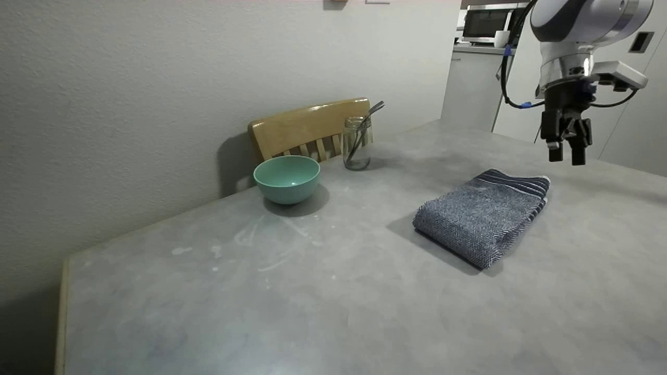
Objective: Unfold the towel from right to left
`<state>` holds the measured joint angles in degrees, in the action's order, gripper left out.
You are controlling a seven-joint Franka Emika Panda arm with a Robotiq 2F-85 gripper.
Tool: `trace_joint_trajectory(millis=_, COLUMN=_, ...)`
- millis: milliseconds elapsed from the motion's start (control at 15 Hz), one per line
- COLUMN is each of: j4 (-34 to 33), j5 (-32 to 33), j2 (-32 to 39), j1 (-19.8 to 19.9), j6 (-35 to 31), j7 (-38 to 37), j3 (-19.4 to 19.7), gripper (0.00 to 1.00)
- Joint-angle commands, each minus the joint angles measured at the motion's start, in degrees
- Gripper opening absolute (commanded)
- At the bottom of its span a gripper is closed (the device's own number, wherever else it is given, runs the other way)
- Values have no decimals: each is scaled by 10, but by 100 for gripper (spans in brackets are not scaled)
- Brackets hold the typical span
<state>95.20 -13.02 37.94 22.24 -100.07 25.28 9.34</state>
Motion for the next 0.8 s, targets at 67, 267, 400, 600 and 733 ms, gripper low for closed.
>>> trace_joint_trajectory(millis=67, j4=-11, j5=-45, j2=25, j1=29, j6=-42, j7=20, j3=-27, gripper=100)
trace_joint_trajectory(millis=267, j4=-3, j5=-26, j2=18, j1=23, j6=-35, j7=14, j3=-25, gripper=100)
trace_joint_trajectory(millis=400, j4=-4, j5=-26, j2=26, j1=24, j6=-35, j7=19, j3=-27, gripper=100)
trace_joint_trajectory(millis=600, j4=1, j5=-31, j2=26, j1=22, j6=-50, j7=8, j3=-27, gripper=100)
trace_joint_trajectory(millis=733, j4=0, j5=-33, j2=31, j1=21, j6=-69, j7=-3, j3=-26, gripper=100)
